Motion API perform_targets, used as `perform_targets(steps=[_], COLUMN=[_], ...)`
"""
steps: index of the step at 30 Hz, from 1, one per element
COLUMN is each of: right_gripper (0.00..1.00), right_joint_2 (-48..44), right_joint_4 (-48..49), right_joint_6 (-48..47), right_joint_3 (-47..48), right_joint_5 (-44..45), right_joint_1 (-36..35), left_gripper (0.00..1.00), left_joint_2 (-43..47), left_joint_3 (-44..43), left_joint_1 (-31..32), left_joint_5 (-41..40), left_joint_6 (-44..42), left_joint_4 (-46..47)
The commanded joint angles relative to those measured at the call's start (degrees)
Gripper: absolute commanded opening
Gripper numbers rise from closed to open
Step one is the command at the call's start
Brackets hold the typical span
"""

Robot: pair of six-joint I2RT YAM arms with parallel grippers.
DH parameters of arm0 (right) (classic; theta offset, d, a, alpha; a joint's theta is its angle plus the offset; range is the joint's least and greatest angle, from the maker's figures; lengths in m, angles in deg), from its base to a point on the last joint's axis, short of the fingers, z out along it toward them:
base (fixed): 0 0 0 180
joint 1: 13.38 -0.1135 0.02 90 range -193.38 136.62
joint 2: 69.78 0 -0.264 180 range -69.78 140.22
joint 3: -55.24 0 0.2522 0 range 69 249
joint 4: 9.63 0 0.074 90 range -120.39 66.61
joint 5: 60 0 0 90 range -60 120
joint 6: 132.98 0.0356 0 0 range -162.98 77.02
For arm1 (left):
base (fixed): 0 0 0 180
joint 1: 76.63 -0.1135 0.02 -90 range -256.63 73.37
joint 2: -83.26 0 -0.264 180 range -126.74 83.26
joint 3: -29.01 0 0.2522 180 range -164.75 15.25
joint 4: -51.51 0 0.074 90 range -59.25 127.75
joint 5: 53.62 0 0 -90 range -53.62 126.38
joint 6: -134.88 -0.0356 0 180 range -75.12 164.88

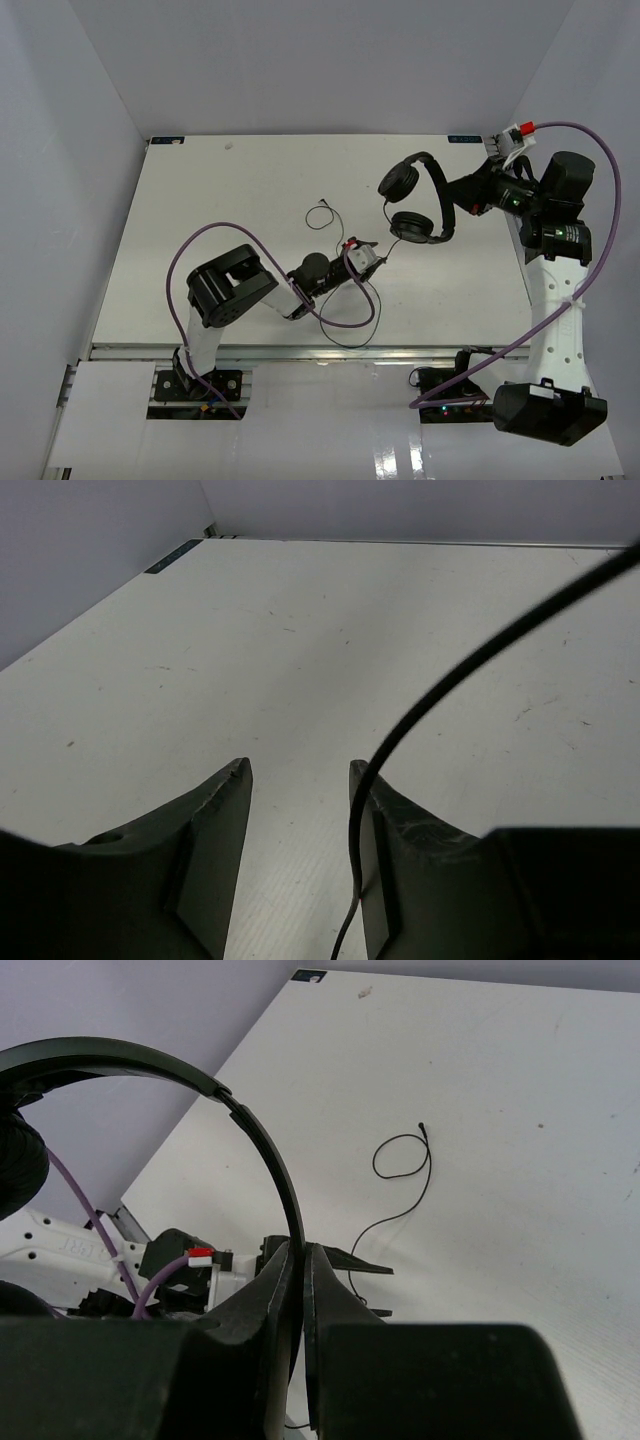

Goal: Wrap the headphones

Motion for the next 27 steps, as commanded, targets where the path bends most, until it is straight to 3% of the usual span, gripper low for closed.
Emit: perform_targets(steps=[1,4,8,13,18,22,27], right_gripper=[0.08,0.08,0.08,0.08,0.08,0.08,0.08], right_joint_2=[-0.4,-0.6,-0.3,-0.5,-2.2,-3.2,-4.6], right_joint_4=[1.6,1.6,1.7,2.0,6.1,6.9,6.6], right_joint_6=[4.5,5.5,6.7,7.2,8.2,6.0,1.3], right_joint_3=[4.1,5.5,7.7,7.8,3.2,1.3,1.6], right_joint_5=[-4.1,-4.8,-5.0,-6.1,-8.5,-9.4,-9.9], right_joint_1=[0.2,0.2,0.3,0.6,0.5,0.6,0.6], left_gripper=[0.5,0.44,0.27,0.14,0.1,0.0,0.0], left_joint_2=[0.2,-0.1,-0.7,0.1,3.7,6.8,10.8], left_joint_3=[0.8,0.7,0.2,1.7,0.9,-0.4,2.3], left_joint_1=[-0.9,-1.4,-1.4,-1.6,-2.0,-2.2,-5.6], left_joint_5=[0.1,0.8,2.3,4.6,10.3,13.3,13.8], left_joint_6=[3.5,5.2,7.6,9.1,7.8,4.3,1.6], left_joint_4=[3.9,4.2,4.2,4.1,-2.3,-10.0,-12.9])
